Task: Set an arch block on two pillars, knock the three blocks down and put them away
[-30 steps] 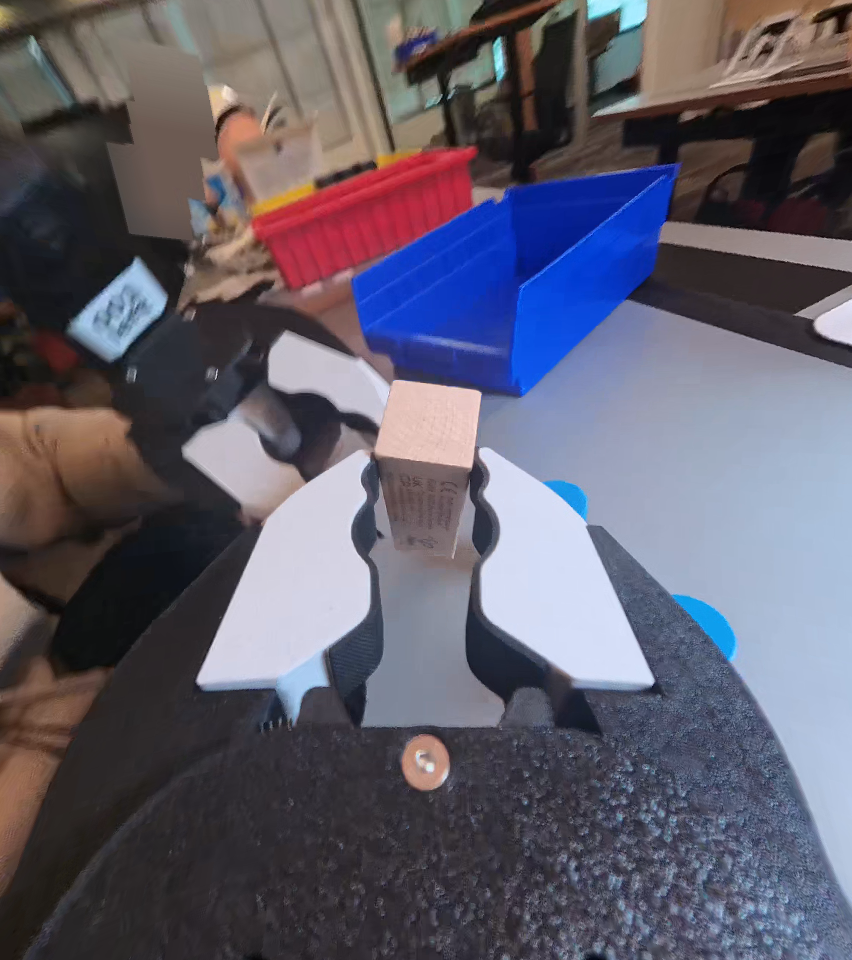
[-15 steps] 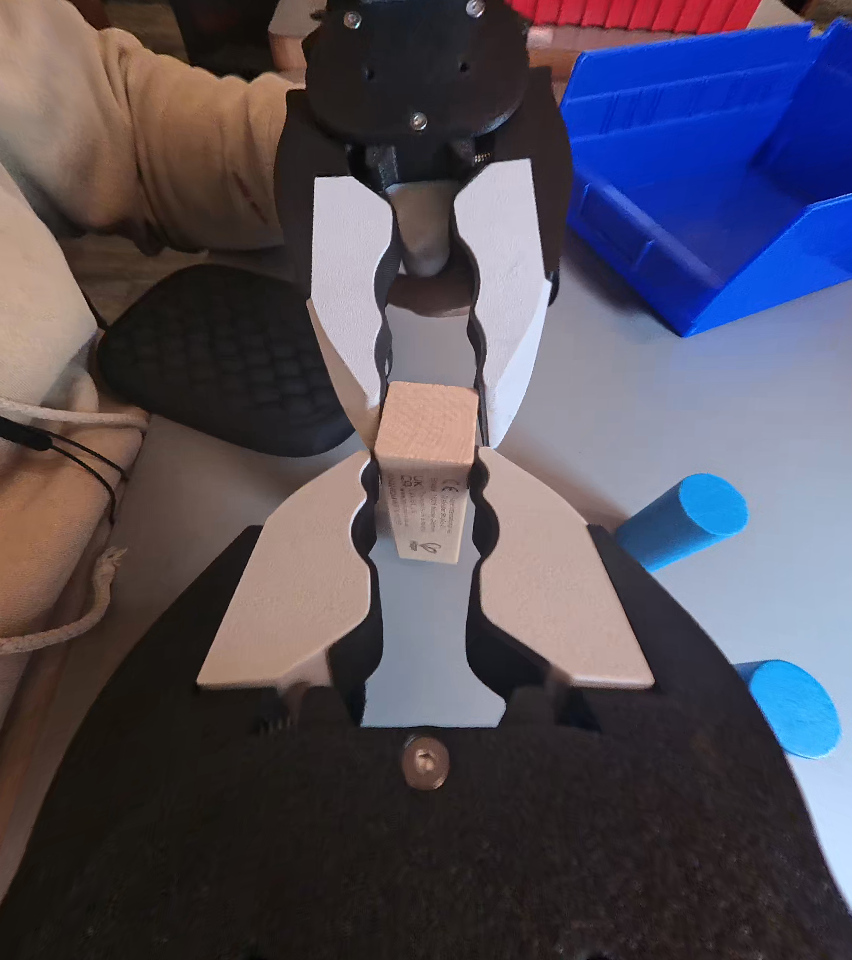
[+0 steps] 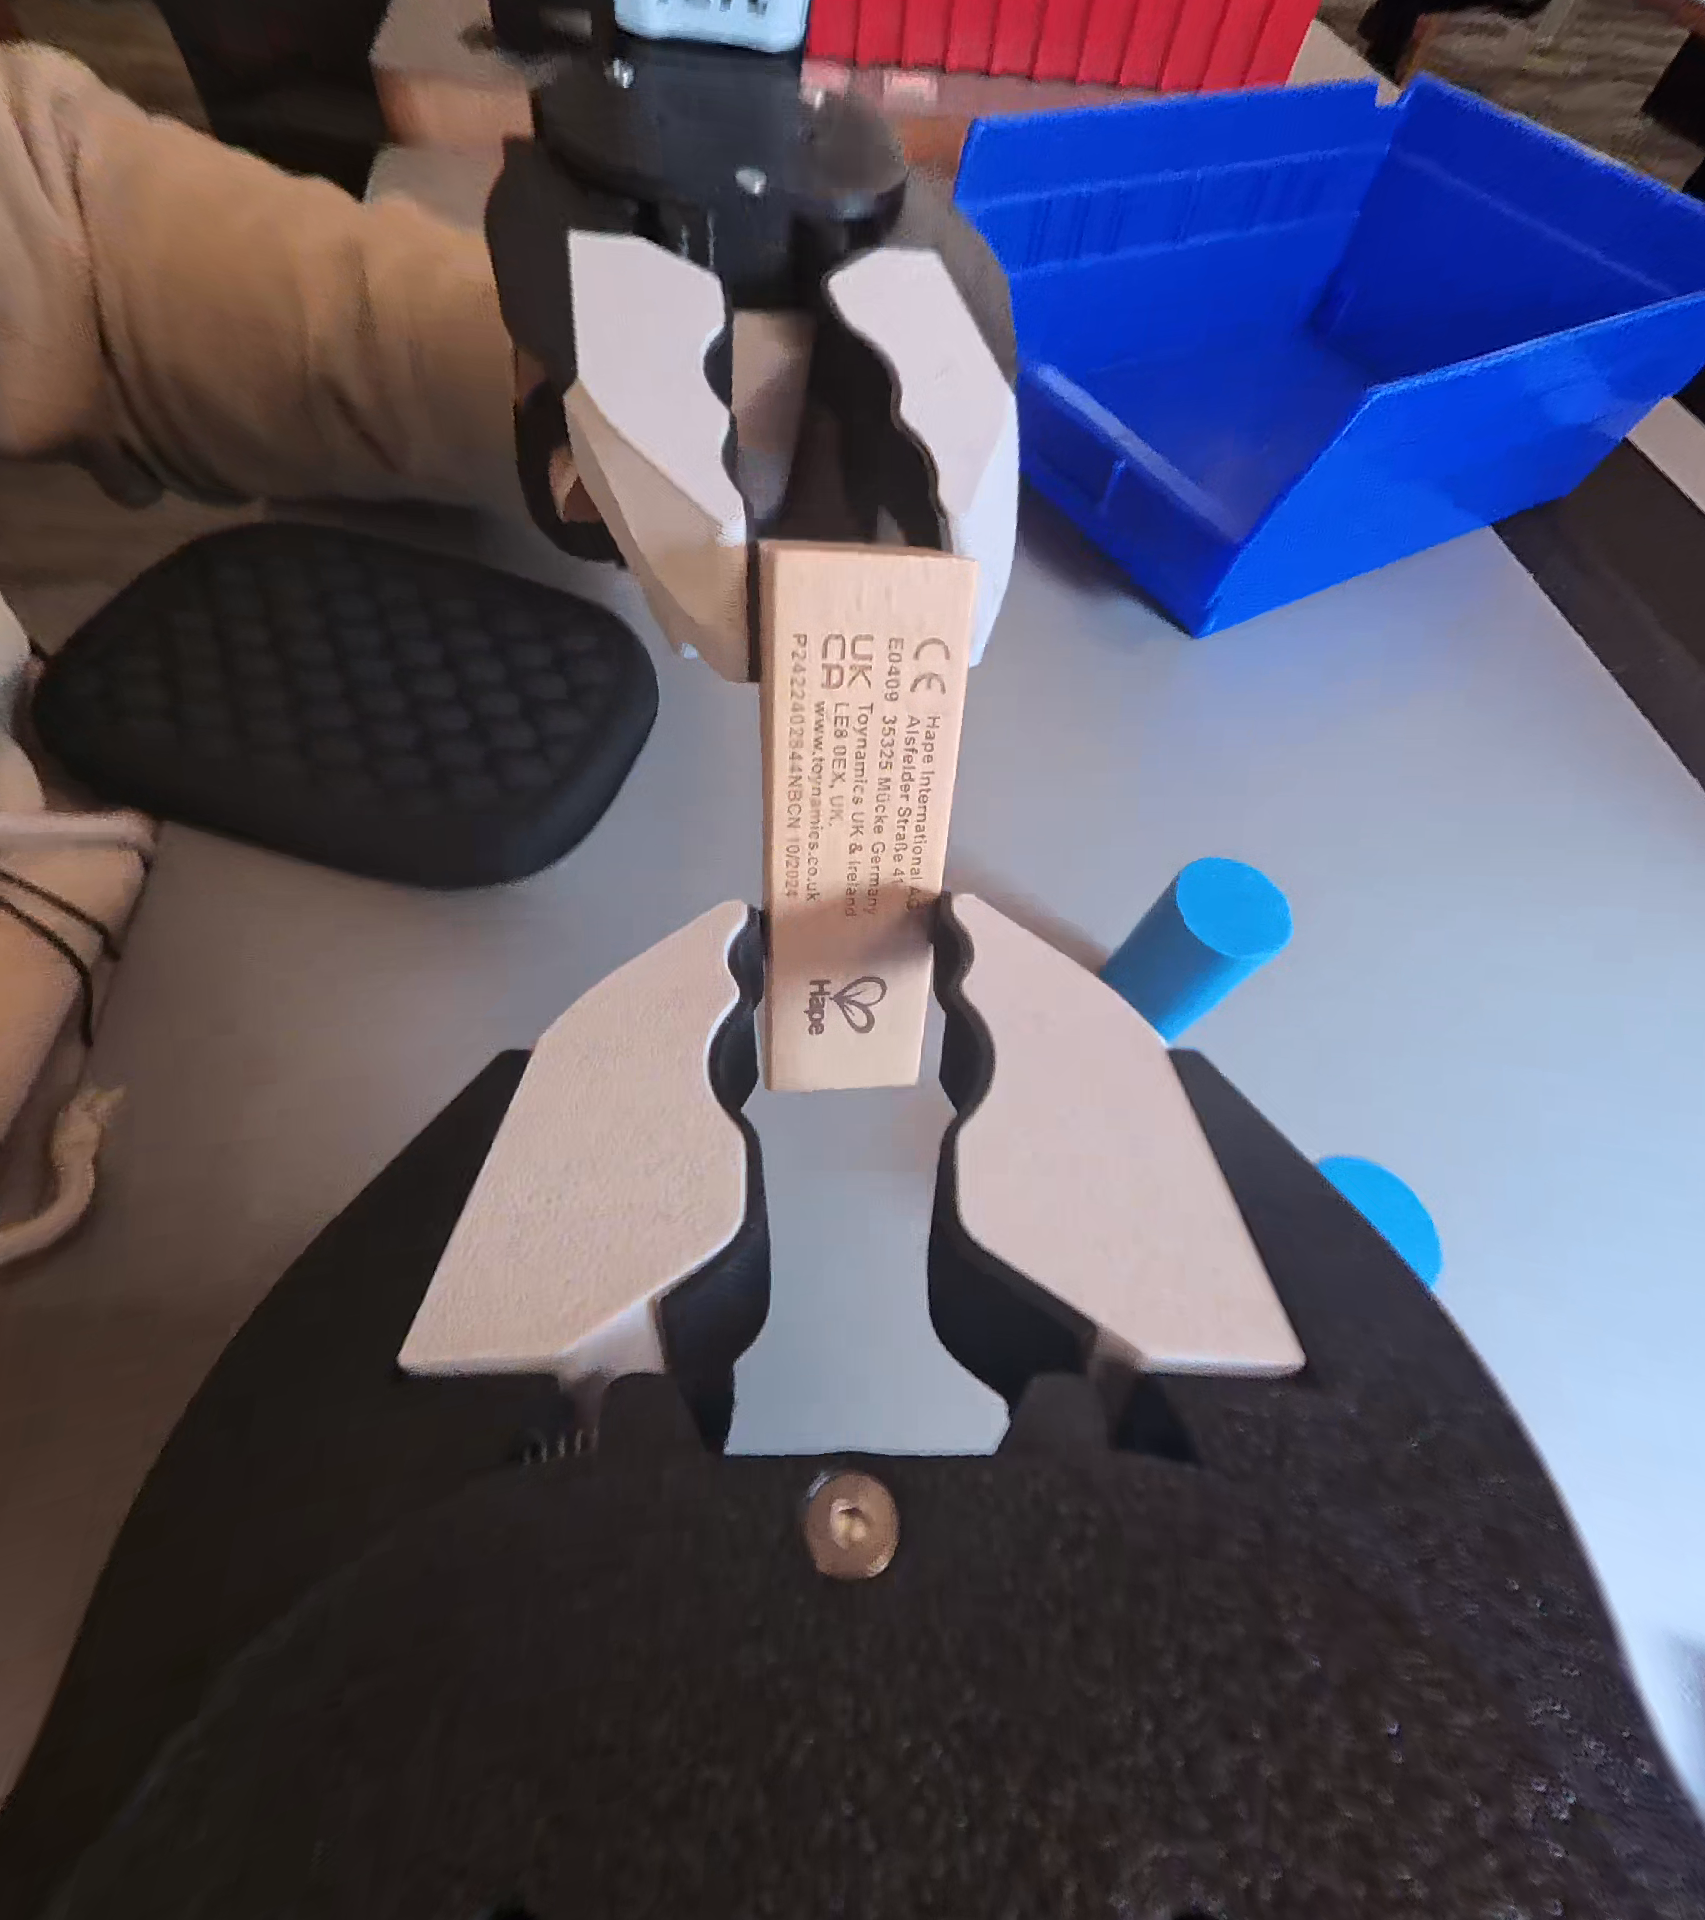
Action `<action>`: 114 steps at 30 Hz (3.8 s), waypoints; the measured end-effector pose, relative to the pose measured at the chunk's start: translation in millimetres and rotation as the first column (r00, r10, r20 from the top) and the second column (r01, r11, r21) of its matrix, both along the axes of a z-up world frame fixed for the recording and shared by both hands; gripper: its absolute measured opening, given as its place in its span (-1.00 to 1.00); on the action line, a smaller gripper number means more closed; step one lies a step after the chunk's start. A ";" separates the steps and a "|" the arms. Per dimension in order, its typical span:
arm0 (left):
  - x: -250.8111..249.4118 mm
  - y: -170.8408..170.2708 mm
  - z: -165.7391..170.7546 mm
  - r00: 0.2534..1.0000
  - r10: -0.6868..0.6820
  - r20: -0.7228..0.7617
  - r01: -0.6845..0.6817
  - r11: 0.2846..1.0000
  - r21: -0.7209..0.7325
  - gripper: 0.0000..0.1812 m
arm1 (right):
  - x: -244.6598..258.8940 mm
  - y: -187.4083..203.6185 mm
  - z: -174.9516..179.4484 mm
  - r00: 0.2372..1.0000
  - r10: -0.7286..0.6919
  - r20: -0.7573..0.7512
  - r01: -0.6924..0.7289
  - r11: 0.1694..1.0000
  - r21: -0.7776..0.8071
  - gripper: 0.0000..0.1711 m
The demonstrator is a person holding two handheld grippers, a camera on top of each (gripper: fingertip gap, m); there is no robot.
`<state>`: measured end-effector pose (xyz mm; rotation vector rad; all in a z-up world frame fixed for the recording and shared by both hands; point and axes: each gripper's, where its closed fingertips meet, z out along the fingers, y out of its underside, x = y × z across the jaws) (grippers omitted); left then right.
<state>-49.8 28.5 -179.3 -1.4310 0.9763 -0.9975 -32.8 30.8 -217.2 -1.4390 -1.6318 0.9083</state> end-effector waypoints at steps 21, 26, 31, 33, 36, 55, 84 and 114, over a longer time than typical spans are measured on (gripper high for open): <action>8.9 -11.8 -114.5 0.833 -0.079 -0.548 0.063 0.997 -0.048 -0.65 | 31.1 -7.8 -66.2 0.916 0.049 0.399 -0.076 0.996 0.052 -0.64; 7.6 -12.1 -124.1 0.798 -0.070 -0.598 0.062 0.998 -0.034 -0.60 | 29.7 -5.0 -74.7 0.912 0.047 0.408 -0.069 0.997 0.040 -0.63; 7.4 -11.5 -123.8 0.801 -0.071 -0.594 0.056 0.997 -0.043 -0.63 | 20.1 -9.2 -72.1 0.922 0.052 0.384 -0.078 0.996 0.053 -0.56; 7.7 -11.7 -123.9 0.801 -0.071 -0.595 0.057 0.997 -0.042 -0.63 | 17.0 -10.2 -74.6 0.919 0.049 0.392 -0.080 0.995 0.063 -0.56; 7.5 -12.2 -124.9 0.795 -0.071 -0.603 0.060 0.997 -0.038 -0.58 | 15.9 -10.0 -77.3 0.914 0.045 0.404 -0.076 0.995 0.062 -0.62; -21.9 19.9 -89.9 0.897 0.154 -0.414 -0.153 0.988 0.037 -0.48 | 9.5 95.3 9.7 0.925 -0.009 0.379 -0.047 0.989 0.139 -0.63; 1.8 71.1 -102.4 0.858 0.237 -0.455 -0.276 0.961 -0.021 -0.29 | 3.3 108.4 -10.5 0.922 0.011 0.387 -0.049 0.995 0.088 -0.63; -23.5 48.8 -94.7 0.861 0.298 -0.413 -0.312 0.949 0.034 -0.29 | 1.1 104.1 -14.4 0.921 0.024 0.388 -0.063 0.994 0.087 -0.63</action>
